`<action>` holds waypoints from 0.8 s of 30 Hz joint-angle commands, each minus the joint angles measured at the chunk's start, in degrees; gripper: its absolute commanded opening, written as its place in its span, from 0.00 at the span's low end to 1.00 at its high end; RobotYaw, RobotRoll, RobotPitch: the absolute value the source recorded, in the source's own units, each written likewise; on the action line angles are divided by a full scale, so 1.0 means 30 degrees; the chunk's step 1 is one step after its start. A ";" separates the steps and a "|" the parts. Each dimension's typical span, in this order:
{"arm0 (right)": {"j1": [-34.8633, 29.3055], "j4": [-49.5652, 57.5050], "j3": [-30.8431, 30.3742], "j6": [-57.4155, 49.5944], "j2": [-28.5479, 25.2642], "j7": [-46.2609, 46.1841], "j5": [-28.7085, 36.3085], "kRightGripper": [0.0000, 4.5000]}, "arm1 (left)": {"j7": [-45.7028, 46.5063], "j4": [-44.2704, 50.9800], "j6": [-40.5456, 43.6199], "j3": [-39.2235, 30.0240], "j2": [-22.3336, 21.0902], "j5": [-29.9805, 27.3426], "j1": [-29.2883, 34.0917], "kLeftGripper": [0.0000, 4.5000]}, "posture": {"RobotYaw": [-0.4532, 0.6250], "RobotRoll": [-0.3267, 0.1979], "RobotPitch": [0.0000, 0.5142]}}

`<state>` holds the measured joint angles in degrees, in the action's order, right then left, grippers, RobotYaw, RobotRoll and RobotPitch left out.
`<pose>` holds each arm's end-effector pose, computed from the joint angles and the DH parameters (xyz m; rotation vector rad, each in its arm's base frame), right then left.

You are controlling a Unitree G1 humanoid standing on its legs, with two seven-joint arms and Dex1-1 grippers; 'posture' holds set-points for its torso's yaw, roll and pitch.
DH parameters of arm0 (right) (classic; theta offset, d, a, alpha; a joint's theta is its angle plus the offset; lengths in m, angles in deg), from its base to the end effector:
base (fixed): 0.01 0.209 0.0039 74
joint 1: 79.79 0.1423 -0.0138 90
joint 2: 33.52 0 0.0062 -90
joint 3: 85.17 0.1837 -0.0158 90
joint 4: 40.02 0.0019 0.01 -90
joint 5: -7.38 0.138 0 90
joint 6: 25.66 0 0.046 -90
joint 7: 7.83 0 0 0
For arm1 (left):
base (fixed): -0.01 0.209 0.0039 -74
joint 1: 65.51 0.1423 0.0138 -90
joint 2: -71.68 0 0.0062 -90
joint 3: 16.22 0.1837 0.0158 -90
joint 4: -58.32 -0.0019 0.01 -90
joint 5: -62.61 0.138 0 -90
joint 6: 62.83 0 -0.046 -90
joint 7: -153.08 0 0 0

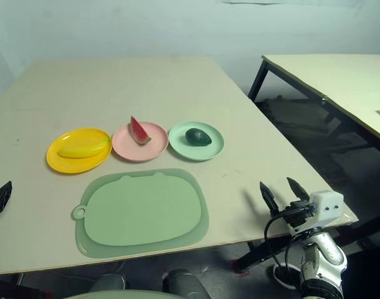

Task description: Place the fruits into color-matched plates.

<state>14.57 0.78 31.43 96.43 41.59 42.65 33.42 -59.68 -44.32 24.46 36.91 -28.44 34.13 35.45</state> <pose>0.1458 -0.3659 0.0199 -0.0907 -0.0310 0.1218 0.1124 0.3615 0.0576 -0.0339 0.0147 0.1559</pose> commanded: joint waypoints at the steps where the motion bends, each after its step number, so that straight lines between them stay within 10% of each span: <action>1: 0.0820 -0.0679 0.0190 0.0174 -0.0465 0.0194 -0.0093 1.00 | -0.0135 -0.0616 -0.0322 0.0468 -0.0152 0.0512 -0.0017 1.00 | 0.47 0.62 0.00; 24: 0.2233 0.0521 -0.0136 -0.2989 0.0102 0.1287 0.0237 1.00 | 0.0184 -0.2778 -0.1336 -0.0519 -0.1203 0.0083 -0.0614 1.00 | 0.51 0.62 0.00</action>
<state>22.14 0.48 30.52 88.49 41.55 47.52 33.50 -59.01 -52.14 20.22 35.06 -31.51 34.07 33.84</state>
